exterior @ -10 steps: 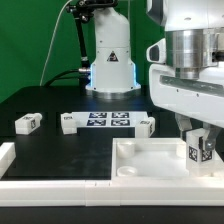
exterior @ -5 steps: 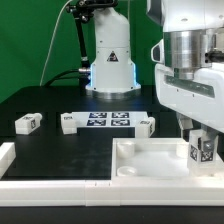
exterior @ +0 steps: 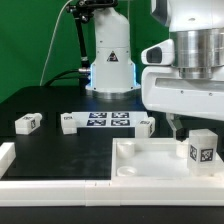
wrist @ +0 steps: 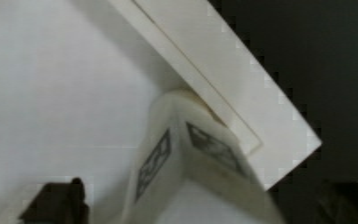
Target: Assemble one leg
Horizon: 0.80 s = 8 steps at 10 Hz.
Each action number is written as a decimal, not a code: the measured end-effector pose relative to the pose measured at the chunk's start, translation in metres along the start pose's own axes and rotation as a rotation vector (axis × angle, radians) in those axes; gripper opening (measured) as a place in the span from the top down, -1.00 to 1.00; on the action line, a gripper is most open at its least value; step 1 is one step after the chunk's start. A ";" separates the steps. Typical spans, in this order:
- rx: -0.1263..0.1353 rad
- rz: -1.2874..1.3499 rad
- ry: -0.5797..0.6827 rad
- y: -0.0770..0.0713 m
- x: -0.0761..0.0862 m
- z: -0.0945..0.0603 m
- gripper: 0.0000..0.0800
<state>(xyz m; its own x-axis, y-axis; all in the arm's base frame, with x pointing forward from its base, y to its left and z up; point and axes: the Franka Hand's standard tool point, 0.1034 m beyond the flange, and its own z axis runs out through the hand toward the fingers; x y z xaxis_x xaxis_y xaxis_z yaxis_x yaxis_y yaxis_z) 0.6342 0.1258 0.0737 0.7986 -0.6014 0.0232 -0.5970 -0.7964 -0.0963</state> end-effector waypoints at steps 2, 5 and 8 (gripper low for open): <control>0.002 -0.198 0.000 -0.002 -0.002 0.000 -0.62; -0.001 -0.517 0.006 0.004 0.005 0.001 -0.62; -0.013 -0.653 0.018 0.002 0.006 0.000 -0.62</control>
Offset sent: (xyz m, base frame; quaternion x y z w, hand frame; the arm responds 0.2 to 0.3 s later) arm 0.0069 -0.0042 -0.0030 0.0260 0.0101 -0.2095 0.9774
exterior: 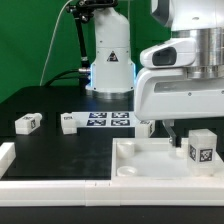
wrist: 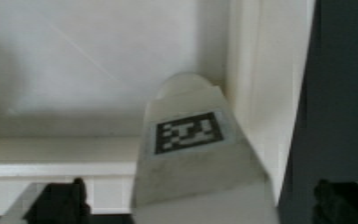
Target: Assemble one leg
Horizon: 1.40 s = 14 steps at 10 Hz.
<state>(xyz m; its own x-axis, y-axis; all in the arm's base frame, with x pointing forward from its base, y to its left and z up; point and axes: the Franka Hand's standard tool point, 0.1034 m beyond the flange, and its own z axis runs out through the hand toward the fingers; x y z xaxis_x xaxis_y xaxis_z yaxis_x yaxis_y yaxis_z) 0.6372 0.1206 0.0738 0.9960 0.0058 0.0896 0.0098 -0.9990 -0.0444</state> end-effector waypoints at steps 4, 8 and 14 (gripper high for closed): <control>0.000 0.030 0.000 0.000 0.000 0.000 0.27; -0.013 0.454 0.003 0.007 0.000 0.000 0.27; -0.131 0.991 0.056 0.045 -0.007 -0.003 0.22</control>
Offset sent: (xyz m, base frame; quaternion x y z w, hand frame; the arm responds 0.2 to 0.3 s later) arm 0.0000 0.0000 0.0000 0.0000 0.0000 0.0000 1.0000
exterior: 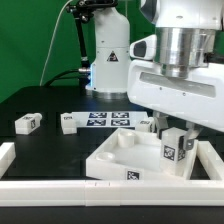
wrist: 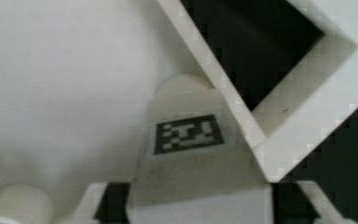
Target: Assemble one leg
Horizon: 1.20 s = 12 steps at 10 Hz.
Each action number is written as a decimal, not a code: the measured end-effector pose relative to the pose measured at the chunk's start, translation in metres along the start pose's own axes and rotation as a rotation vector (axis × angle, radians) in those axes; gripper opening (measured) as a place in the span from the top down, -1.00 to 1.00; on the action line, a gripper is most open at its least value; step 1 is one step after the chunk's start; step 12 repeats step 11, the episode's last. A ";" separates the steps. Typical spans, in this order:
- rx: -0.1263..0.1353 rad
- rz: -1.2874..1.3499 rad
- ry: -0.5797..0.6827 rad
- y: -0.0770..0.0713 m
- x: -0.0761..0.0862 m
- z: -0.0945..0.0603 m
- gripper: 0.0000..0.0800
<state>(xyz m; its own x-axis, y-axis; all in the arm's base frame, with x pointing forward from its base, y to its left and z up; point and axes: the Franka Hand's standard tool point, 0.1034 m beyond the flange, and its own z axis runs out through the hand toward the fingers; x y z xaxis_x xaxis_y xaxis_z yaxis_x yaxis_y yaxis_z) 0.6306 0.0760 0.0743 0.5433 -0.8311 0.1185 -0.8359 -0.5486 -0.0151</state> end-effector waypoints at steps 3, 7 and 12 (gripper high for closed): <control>-0.015 0.016 0.002 0.004 0.002 0.000 0.04; -0.015 0.016 0.001 0.004 0.002 0.000 -0.61; -0.015 0.016 0.001 0.004 0.002 0.000 -0.62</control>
Offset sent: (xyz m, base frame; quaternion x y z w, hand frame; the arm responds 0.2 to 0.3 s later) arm 0.0000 0.0000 0.0000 0.0000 0.0000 0.0000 1.0000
